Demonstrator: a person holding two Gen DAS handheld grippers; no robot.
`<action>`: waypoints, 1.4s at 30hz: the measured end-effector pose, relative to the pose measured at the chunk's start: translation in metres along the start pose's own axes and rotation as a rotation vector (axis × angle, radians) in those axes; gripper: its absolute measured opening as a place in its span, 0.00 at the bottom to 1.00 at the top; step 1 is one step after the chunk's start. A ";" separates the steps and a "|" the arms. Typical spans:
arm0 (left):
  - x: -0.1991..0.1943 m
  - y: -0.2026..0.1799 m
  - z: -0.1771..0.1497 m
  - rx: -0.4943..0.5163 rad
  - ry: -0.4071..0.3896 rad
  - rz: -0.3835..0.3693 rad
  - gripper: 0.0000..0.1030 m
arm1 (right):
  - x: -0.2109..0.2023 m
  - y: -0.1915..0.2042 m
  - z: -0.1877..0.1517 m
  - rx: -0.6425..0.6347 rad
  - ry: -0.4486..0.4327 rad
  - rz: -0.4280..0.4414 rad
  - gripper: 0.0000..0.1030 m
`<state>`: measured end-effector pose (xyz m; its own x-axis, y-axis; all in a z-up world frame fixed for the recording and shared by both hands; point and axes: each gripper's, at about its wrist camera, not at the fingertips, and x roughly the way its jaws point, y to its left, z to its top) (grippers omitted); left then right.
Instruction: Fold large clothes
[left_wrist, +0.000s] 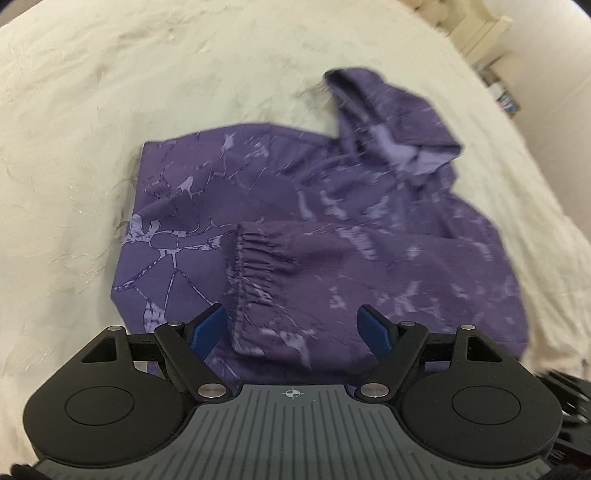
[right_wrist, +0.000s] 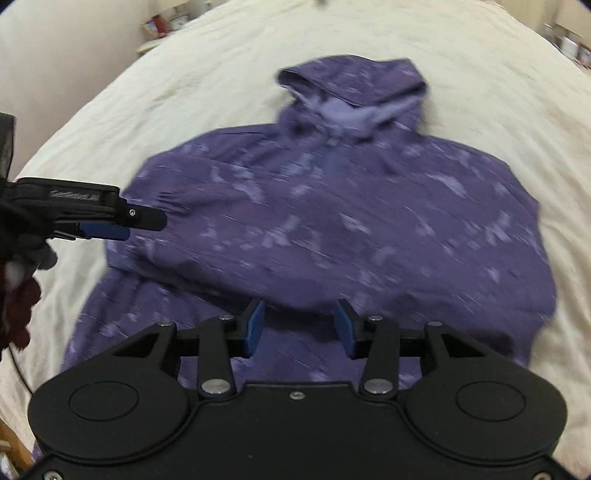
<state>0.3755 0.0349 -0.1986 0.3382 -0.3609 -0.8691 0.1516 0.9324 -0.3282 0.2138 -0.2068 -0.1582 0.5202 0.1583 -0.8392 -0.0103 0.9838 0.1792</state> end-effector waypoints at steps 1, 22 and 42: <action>0.007 0.000 0.002 -0.001 0.018 0.013 0.73 | -0.001 -0.006 -0.003 0.013 0.002 -0.008 0.51; -0.038 -0.006 0.021 -0.034 -0.137 -0.151 0.24 | -0.023 -0.113 -0.021 0.254 -0.064 -0.061 0.51; 0.004 0.017 0.009 -0.004 -0.023 -0.038 0.25 | -0.020 -0.140 -0.010 0.252 -0.045 -0.003 0.54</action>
<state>0.3881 0.0489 -0.2039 0.3536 -0.3962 -0.8474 0.1610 0.9181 -0.3621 0.1965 -0.3466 -0.1717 0.5579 0.1458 -0.8170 0.2014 0.9312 0.3037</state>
